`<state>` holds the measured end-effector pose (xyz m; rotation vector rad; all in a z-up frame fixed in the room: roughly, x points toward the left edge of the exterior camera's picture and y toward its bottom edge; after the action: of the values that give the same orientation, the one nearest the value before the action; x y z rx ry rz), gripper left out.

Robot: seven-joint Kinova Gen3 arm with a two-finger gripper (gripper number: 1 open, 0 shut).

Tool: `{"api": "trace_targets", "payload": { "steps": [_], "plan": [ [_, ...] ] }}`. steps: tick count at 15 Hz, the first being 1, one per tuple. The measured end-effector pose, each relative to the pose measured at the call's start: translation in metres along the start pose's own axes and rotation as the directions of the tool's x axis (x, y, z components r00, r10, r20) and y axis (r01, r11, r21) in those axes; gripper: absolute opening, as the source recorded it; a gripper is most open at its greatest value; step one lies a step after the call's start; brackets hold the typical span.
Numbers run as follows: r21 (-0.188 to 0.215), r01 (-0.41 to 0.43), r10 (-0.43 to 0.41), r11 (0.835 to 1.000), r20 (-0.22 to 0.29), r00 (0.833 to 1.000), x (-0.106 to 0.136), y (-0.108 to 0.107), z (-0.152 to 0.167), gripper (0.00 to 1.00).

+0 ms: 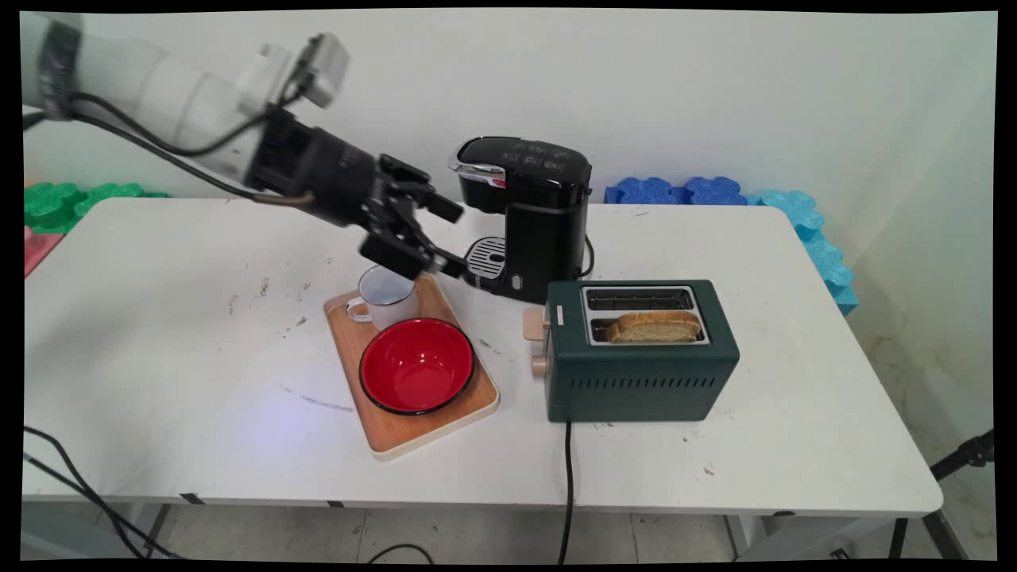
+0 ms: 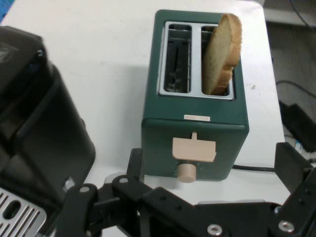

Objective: Press the toaster switch

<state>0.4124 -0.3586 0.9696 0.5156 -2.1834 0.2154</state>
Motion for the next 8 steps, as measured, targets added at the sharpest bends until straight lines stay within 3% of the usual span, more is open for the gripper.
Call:
{"api": "trace_targets", "payload": {
  "steps": [6,7,8],
  "plan": [
    [0.001,-0.078,0.078,0.997,0.081,0.994,0.018,0.006,0.047,1.00],
    [0.005,-0.089,0.088,0.996,0.101,0.991,0.020,0.005,0.055,0.00],
    [0.008,-0.099,0.098,0.995,0.121,0.988,0.021,0.004,0.061,0.00]
  ]
}}
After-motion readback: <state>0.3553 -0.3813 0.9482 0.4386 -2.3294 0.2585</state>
